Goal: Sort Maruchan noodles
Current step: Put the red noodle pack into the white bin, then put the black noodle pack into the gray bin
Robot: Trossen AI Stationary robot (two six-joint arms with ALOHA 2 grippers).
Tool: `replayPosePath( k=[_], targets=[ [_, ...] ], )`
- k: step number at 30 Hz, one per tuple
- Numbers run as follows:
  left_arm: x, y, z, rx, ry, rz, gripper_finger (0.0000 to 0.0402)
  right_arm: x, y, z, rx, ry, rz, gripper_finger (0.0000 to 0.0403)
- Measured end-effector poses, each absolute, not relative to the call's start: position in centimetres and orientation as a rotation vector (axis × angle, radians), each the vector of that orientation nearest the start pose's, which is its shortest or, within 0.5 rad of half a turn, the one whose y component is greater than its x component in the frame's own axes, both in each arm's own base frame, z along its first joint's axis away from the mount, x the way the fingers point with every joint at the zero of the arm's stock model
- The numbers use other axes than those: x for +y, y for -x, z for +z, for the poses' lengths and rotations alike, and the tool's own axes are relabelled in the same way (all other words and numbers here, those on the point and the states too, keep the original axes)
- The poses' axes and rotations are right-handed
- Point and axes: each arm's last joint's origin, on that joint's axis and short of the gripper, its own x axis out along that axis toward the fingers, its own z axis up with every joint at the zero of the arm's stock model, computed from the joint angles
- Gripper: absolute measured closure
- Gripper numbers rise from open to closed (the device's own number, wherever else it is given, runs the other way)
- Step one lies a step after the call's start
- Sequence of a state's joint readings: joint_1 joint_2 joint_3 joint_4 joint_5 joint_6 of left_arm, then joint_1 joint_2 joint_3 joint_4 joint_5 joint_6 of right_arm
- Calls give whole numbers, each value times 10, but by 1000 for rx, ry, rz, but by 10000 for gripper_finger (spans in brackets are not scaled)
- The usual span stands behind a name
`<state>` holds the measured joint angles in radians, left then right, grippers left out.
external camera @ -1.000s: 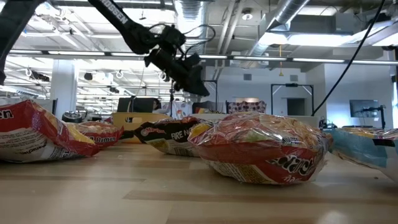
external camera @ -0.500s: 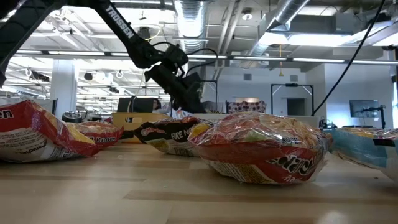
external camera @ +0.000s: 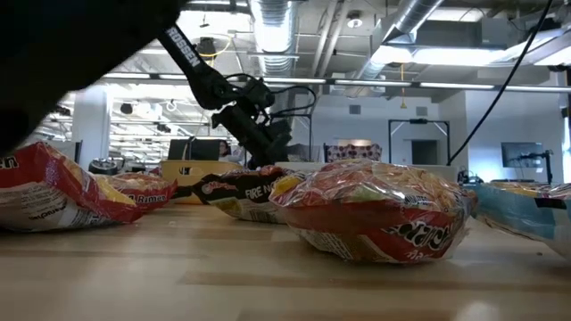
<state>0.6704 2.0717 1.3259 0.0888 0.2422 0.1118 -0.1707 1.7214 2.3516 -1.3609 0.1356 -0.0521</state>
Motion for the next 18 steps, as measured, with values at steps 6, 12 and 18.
replayPosePath(
  k=[6,12,18],
  targets=[
    [276,-354,161,632,193,401,299,-54,-289,493,742,36,-273,307],
    [274,-355,164,642,243,340,299,-54,-289,493,745,36,-273,307],
    [273,-356,173,709,306,265,299,-54,-288,492,757,36,-272,307]
  ],
)
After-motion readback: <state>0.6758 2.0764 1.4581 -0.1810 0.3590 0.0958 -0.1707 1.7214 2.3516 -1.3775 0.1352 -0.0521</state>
